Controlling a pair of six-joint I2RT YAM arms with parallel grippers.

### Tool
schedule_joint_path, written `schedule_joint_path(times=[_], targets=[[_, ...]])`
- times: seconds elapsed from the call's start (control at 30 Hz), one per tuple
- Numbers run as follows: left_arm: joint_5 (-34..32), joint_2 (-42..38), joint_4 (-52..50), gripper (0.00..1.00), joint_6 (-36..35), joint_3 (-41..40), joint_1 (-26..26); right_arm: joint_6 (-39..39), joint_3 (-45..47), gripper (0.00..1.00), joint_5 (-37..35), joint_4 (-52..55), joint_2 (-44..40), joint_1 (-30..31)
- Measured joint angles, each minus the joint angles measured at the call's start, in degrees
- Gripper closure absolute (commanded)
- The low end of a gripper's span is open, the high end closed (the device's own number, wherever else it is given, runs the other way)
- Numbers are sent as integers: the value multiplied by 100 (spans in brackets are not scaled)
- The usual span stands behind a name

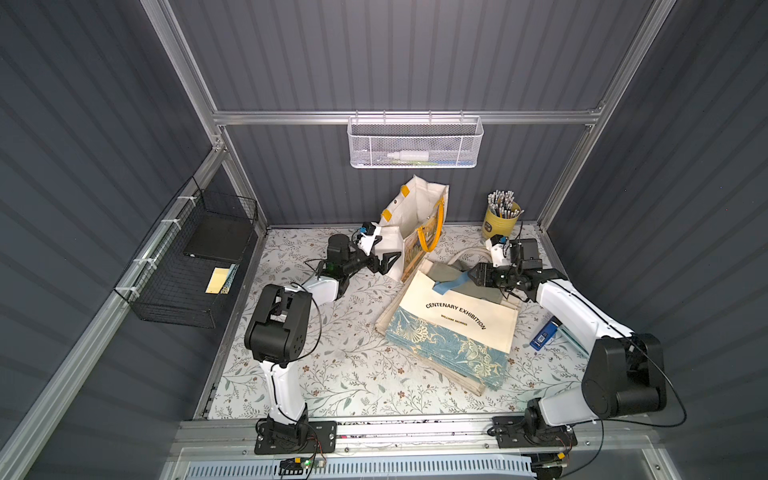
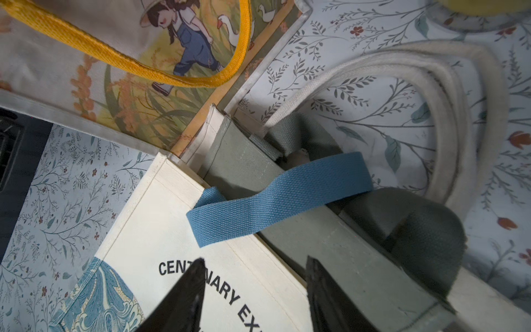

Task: Put away the canvas bag
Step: Pick up the canvas bag from the center of the board.

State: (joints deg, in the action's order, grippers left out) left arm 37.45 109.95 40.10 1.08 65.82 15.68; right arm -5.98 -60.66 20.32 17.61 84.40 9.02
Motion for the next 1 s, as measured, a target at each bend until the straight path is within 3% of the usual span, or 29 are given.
schedule_joint_path(times=[0.27,0.47,0.77,1.0], targets=[[-330,-466,-472,1,-588,-341,-142,2,-116,42,-13,92,81,15],[-315,-466,-485,1,-645,-315,-304,7,-455,42,-28,111,295,120],[1003,444,282,1,494,535,-389,4,-511,42,-168,236,297,275],[1659,437,417,1,817,474,-404,4,-511,42,-232,269,291,304]])
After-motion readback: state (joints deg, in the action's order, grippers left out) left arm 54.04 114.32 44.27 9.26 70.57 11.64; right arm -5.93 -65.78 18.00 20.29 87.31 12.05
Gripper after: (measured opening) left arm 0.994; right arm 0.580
